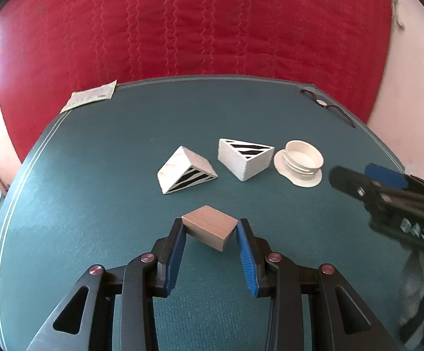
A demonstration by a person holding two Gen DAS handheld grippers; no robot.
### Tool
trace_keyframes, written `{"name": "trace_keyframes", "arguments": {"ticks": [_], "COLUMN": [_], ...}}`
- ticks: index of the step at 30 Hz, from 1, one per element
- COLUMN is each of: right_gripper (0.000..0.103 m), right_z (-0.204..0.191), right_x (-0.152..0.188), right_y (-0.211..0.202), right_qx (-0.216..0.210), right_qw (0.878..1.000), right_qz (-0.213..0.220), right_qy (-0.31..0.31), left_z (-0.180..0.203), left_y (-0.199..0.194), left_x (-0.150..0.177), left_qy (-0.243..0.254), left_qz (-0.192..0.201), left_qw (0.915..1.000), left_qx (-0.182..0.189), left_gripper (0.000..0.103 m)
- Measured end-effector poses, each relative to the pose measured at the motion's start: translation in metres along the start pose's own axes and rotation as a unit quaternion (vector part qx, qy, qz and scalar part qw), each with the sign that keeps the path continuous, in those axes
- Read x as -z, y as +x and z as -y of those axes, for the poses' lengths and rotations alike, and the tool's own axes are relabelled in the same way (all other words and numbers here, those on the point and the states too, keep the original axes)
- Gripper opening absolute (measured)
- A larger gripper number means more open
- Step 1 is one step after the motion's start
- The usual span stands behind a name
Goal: Organize rigid objects
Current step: 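Grasp the white cup piece with the right gripper while the left holds the wedge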
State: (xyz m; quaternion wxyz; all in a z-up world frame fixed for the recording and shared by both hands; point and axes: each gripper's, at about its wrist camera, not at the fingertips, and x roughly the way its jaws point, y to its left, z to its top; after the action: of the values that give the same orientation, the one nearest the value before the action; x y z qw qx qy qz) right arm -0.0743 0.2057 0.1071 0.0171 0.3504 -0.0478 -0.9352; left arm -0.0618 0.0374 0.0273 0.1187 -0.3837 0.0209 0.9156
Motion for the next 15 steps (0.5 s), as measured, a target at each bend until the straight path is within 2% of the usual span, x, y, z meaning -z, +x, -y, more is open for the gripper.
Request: {"name": "trace_keyframes", "arguments": {"ticks": [13,15], "right_gripper": [0.081,0.077], "right_z": [-0.016,-0.016], "right_x": [-0.017,-0.018], "right_y": [0.046,0.052], "right_qx": [0.009,0.009], "right_qw": [1.0,0.999], "right_qz": [-0.018,-0.023], "right_qy": [-0.021,-0.023], "left_z": [-0.005,-0.006], "left_y": [0.003,0.004], "left_x": [0.003,0.003], "left_qy": [-0.022,-0.024], "left_qz": [-0.005,-0.006], "left_qw": [0.9997,0.9997], "left_qx": [-0.007,-0.007], "left_gripper": [0.038,0.038]}}
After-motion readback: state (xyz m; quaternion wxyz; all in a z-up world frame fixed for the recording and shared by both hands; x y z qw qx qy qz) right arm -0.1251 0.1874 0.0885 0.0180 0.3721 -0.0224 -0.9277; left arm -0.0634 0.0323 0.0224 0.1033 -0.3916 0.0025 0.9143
